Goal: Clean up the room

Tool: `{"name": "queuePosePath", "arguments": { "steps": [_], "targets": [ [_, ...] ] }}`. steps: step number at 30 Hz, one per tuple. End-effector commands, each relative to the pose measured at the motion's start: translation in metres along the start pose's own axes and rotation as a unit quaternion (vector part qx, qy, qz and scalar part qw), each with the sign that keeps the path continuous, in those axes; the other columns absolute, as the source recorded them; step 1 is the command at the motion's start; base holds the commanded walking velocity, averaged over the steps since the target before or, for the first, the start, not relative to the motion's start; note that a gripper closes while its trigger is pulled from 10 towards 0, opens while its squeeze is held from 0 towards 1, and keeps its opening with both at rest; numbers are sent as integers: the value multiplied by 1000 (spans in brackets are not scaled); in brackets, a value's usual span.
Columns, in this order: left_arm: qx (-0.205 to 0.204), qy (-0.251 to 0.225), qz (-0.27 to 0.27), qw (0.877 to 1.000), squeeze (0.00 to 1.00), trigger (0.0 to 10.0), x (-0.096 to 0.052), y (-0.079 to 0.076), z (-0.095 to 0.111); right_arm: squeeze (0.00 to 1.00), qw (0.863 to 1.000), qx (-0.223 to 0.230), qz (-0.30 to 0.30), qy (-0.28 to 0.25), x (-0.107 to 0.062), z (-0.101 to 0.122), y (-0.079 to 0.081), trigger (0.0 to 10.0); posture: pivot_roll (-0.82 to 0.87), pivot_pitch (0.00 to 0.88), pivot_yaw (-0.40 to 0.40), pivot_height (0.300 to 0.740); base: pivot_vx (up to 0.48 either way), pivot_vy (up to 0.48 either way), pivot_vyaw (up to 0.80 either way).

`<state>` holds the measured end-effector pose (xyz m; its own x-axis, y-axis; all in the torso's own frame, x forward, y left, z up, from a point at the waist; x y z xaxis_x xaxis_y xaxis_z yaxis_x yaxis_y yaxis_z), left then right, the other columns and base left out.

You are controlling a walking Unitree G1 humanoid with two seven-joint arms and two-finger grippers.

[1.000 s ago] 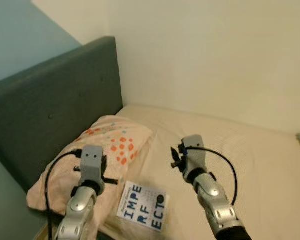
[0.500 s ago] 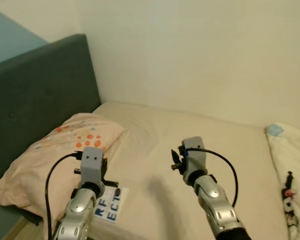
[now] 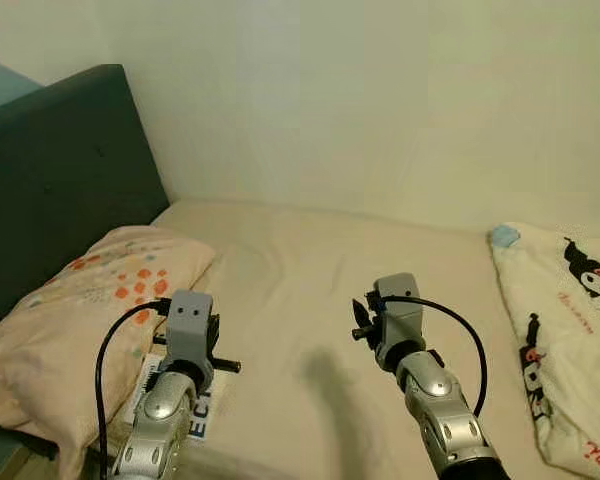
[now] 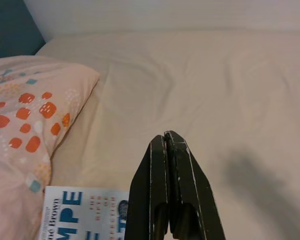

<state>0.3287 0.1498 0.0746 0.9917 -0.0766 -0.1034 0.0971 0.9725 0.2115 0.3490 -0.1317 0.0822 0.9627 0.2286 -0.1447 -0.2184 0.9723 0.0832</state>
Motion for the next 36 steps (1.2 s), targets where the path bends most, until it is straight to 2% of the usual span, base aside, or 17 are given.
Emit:
{"name": "queuePosePath", "arguments": {
  "steps": [1, 9, 16, 20, 22, 31, 36],
  "targets": [
    [24, 21, 2, 999, 0, 10000, -3, 4, -11, 0, 1000, 5, 11, 6, 0, -2, 7, 10000, -89, 29, -22, 723, 0, 0, 0],
    [26, 12, 4, 1000, 0, 10000, -2, 3, -8, 0, 1000, 11, 0, 1, 0, 0, 4, 10000, -86, 31, -23, 723, 0, 0, 0],
    [20, 3, 3, 1000, 0, 10000, -2, 3, -4, 0, 1000, 21, -3, 0, 0, 0, 4, 10000, -87, 31, -20, 723, 0, 0, -800],
    [-21, 3, 16, 1000, 0, 10000, -1, 5, -3, 0, 1000, 22, -5, 1, 0, 0, 3, 10000, -88, 34, -17, 723, 0, 0, -800],
    [-27, 3, 18, 999, 0, 10000, 0, 5, -3, 0, 1000, 22, -6, 1, 0, -1, 3, 10000, -88, 34, -17, 723, 0, 0, -800],
    [-16, 1, 15, 1000, 0, 10000, -1, 7, -2, 0, 1000, 24, -7, 8, 0, -2, 2, 10000, -82, 32, -16, 723, 0, 0, -800],
    [-15, -5, 19, 1000, 0, 10000, -1, 6, 0, 0, 1000, 5, -1, 16, 2, -5, 3, 10000, -82, 26, -16, 723, 0, 0, 0]
  ]
}}
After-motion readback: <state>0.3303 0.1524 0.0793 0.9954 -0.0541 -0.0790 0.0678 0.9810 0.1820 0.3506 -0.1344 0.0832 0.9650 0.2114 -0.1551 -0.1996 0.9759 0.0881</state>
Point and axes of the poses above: a point about 5 cm out from each wrist's last joint towards the gripper, its own x axis pointing out of the wrist towards the gripper, its own z axis along the axis of the wrist's last joint, y = z × x, the point moved 4 cm from there along x, pointing out of the wrist towards the gripper, and after that the axes turned 10 degrees about x, right-handed, at the moved point
